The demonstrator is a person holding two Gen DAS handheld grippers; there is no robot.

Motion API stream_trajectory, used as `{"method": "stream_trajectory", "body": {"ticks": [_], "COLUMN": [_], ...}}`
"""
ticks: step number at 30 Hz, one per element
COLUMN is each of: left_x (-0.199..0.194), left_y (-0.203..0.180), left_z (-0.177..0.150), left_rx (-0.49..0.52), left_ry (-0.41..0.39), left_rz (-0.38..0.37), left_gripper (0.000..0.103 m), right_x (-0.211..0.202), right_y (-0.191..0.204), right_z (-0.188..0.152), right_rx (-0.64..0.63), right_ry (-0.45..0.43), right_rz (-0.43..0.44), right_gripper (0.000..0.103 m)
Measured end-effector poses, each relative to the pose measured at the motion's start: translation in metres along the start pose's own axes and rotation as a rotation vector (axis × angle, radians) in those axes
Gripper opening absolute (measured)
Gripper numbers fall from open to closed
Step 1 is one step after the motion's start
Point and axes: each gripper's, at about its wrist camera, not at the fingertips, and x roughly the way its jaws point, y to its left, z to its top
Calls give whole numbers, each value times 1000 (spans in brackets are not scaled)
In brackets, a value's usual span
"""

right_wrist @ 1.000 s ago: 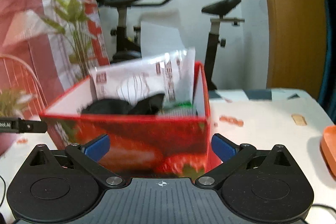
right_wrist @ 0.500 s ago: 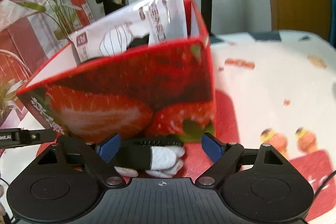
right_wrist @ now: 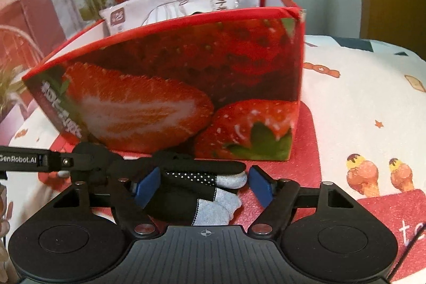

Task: Organize soft objects
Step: 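Move both grippers to the eye mask's strap hanging outside the box, then close both grippers on the black strap and lift it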

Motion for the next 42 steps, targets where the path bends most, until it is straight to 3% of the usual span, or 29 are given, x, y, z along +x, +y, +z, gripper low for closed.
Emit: {"method": "stream_trajectory", "body": {"ticks": [5, 6, 7, 8, 13, 15, 20, 27, 33, 35, 37, 40, 42], "left_x": [-2, -3, -4, -4, -6, -7, -19, -52, -87, -97, -105, -113, -113], "left_y": [1, 2, 2, 1, -1, -3, -6, -14, -22, -26, -30, -30, -28], "left_z": [-5, -5, -6, -6, -9, -10, -9, -3, 4, 7, 8, 12, 14], "left_rx": [2, 2, 4, 6, 11, 27, 51, 109, 152, 168, 179, 183, 174], "left_ry": [2, 2, 2, 2, 10, 12, -7, -87, -193, -227, -262, -304, -305], "left_rz": [0, -1, 0, 1, -22, -18, 11, 12, -34, -50, -64, -72, -76], "left_gripper": [50, 48, 36, 30, 18, 18, 17, 16, 13, 3, 3, 3, 4], "right_x": [-4, -4, -4, -5, -9, -12, -26, -52, -78, -87, -93, -90, -82], "right_y": [5, 5, 5, 6, 11, 13, 18, 20, 25, 26, 26, 26, 22], "right_z": [-3, -3, -3, -3, -4, -3, 2, 14, 30, 36, 42, 46, 43], "right_rx": [-31, -33, -34, -34, -56, -64, -89, -103, -120, -124, -128, -134, -111], "right_ry": [9, 11, 14, 17, 18, 13, -24, -99, -191, -231, -256, -233, -189], "right_rz": [12, 15, 20, 23, 42, 58, 99, 146, 183, 195, 207, 183, 165], "right_gripper": [63, 62, 61, 58, 40, 28, 12, 9, 5, 5, 5, 5, 13]}}
